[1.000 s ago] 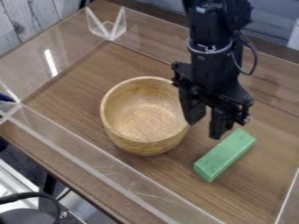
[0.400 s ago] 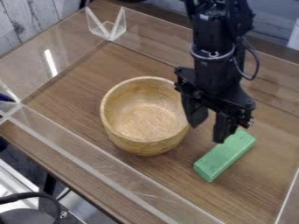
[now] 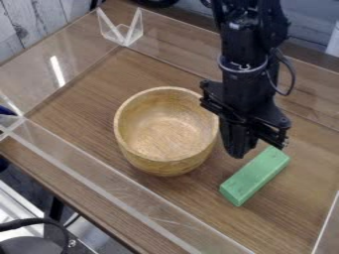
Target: Put the green block in the brown bowl
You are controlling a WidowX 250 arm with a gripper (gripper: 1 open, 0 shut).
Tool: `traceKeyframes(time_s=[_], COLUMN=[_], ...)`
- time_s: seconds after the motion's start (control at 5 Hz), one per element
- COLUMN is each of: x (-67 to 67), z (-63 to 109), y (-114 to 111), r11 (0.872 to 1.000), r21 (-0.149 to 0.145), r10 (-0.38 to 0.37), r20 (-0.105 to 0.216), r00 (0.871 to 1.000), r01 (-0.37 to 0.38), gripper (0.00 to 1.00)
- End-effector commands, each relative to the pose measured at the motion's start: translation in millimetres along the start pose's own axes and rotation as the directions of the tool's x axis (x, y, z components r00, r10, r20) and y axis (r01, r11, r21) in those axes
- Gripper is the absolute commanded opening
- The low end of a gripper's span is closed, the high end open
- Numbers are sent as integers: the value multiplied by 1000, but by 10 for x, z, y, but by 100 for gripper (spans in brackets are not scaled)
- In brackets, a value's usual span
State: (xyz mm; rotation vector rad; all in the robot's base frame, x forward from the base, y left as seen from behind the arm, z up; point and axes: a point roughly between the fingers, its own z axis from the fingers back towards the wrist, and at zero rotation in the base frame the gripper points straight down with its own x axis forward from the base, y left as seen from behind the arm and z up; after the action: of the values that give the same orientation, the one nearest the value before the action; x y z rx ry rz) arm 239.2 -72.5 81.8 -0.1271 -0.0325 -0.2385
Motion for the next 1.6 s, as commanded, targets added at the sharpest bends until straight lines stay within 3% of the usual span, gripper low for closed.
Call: traceKeyframes(time_s=[0.0,0.4,0.8,1.0,1.4], x=[81,101,141,180,220], z=[4,-144,-401,-494,-385], y=[-51,-134,-154,-143,-144], r11=[1000,999,998,999,998], r21=[-7,-16,-8,-6,-5], r10=[-19,-48,-58,-52,-63], r20=[27,15,-16,-22,24], r00=[999,999,998,998,998], r01=[19,48,58,51,63], gripper=[100,100,100,0,0])
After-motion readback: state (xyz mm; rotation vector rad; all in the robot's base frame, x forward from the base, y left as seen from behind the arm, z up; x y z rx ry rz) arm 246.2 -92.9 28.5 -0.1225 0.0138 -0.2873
